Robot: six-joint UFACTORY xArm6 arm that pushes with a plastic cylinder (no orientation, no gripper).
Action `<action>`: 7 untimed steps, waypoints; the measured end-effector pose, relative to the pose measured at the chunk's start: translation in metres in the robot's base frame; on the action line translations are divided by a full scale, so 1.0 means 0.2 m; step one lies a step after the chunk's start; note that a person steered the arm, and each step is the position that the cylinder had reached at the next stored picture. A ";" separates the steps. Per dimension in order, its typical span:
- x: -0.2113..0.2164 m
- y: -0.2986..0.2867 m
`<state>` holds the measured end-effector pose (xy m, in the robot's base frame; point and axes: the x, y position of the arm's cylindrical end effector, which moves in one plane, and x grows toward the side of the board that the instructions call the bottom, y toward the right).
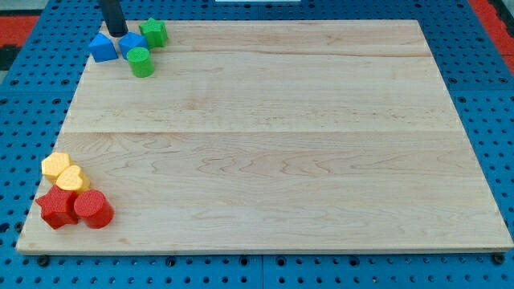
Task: Move the blue triangle below the green circle
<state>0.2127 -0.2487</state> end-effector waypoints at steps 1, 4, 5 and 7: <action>-0.03 -0.05; 0.41 -0.13; 0.42 -0.13; 0.44 -0.15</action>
<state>0.3000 -0.2780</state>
